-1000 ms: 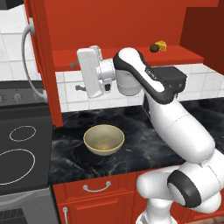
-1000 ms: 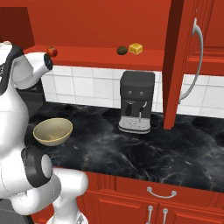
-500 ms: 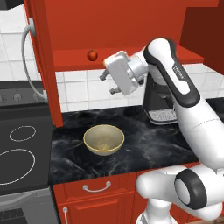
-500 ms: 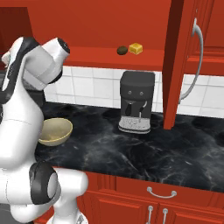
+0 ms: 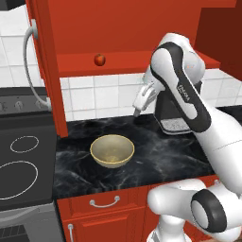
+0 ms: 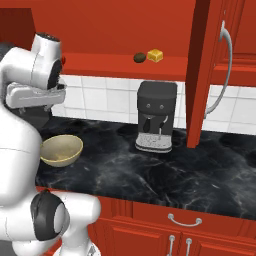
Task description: Open the cabinet. Pick the apple and kiwi from the cabinet and place them into the bowl. Then close the cabinet.
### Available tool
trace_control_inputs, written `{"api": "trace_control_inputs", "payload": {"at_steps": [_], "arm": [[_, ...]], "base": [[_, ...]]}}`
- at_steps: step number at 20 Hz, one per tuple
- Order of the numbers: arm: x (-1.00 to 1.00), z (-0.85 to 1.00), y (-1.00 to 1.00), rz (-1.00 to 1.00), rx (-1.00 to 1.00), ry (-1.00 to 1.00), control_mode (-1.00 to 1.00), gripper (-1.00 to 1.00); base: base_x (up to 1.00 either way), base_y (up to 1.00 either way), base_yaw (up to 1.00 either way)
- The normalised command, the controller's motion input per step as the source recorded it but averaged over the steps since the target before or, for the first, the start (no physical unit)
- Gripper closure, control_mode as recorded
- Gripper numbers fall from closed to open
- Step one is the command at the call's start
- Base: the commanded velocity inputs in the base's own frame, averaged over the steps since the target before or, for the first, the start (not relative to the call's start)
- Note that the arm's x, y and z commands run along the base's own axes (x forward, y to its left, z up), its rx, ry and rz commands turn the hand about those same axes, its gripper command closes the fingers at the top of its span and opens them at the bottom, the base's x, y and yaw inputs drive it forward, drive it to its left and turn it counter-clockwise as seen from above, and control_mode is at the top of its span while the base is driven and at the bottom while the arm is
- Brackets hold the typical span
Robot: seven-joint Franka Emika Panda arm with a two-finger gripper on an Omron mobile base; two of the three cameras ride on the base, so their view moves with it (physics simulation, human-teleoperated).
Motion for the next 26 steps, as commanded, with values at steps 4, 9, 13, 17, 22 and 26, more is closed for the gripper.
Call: {"api": "trace_control_inputs", "payload": {"at_steps": [4, 9, 13, 17, 22, 26], "arm": [[0.00, -0.01, 0.00, 0.12, -0.15, -0.27, -1.00, -1.00], [0.05, 0.06, 0.00, -0.02, 0.00, 0.00, -1.00, -1.00], [0.10, 0.50, 0.00, -0.25, 0.10, -0.02, -1.00, -1.00], [0.00, 0.34, 0.00, -0.32, 0.14, -0.17, -1.00, -1.00], [0.08, 0.18, 0.28, -0.51, 0.07, -0.26, -1.00, -1.00], [0.00, 0.04, 0.03, -0.16, 0.03, -0.04, -1.00, -1.00]], "base": [[0.00, 0.00, 0.00], [0.00, 0.00, 0.00], [0.00, 0.00, 0.00], [0.00, 0.00, 0.00], [0.00, 0.00, 0.00], [0.00, 0.00, 0.00]]}}
